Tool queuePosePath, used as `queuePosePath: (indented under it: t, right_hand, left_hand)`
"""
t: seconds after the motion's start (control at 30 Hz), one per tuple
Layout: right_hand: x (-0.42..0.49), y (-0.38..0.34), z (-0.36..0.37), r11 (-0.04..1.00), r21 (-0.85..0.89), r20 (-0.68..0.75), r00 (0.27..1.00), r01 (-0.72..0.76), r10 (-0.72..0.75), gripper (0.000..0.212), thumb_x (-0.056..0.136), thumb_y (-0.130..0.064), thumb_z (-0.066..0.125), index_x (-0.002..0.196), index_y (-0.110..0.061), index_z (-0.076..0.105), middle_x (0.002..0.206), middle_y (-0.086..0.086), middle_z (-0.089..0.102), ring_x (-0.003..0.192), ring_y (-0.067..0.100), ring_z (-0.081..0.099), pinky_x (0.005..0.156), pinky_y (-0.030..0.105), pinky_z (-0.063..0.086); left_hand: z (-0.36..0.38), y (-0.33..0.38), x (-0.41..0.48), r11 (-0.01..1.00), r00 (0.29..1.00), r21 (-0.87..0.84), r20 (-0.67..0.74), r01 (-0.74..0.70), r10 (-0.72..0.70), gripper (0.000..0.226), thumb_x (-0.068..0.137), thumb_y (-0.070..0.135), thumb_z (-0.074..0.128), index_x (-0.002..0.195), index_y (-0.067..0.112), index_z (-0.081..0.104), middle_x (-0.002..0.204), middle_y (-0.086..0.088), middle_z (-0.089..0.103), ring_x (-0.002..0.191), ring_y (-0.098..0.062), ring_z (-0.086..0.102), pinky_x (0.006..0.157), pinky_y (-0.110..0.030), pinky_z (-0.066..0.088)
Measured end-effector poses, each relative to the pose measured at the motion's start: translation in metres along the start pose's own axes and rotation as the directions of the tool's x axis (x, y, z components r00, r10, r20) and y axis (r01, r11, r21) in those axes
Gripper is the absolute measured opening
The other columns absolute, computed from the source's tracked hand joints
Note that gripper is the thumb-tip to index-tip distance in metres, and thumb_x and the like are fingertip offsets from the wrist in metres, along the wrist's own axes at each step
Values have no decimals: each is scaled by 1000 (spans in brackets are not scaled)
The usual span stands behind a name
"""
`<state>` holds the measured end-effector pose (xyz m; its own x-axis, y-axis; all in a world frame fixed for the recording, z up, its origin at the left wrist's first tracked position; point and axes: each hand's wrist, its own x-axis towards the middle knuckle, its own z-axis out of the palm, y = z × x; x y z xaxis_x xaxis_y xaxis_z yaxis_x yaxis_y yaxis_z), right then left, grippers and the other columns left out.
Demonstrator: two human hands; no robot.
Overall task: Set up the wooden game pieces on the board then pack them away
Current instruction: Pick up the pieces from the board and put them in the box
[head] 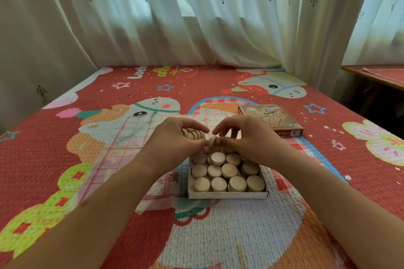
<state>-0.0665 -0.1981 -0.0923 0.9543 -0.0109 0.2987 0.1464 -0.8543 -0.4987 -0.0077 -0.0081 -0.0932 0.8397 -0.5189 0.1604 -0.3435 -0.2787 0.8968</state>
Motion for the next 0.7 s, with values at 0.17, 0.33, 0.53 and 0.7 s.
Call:
queuePosePath:
  t: [0.17,0.33,0.53,0.7]
  right_hand:
    - [-3,-4,-8,999,-8,58,997,46,-46,22,79,-44,73,98,-33,70,95,-17,66,83,0,56,67,13,41]
    - [1,-6,7,998,11,31,998,58,-58,7,81,-33,75,84,-29,71,83,-14,68,75,5,58,67,21,46]
    - [3,-5,4,999,-18,64,997,37,-36,17,80,-38,75,93,-29,69,87,-15,66,77,3,58,67,20,47]
    - [9,-8,9,994,-110,90,996,20,-10,23,80,-43,74,94,-28,66,87,-14,62,74,-1,54,64,18,40]
  left_hand:
    - [-1,-3,1,999,999,48,-40,-25,27,22,79,4,75,94,21,76,84,1,72,79,-15,75,85,-41,59]
    - [-1,-4,1,995,998,84,-41,-48,51,22,79,6,76,95,21,75,86,2,73,79,-11,74,86,-39,58]
    - [-2,-7,3,996,998,75,-52,-43,47,23,78,9,76,94,25,75,85,1,74,80,-14,74,85,-41,58]
    - [0,-9,5,993,996,104,-62,-58,64,21,77,14,76,92,29,74,86,3,74,84,-15,73,83,-40,59]
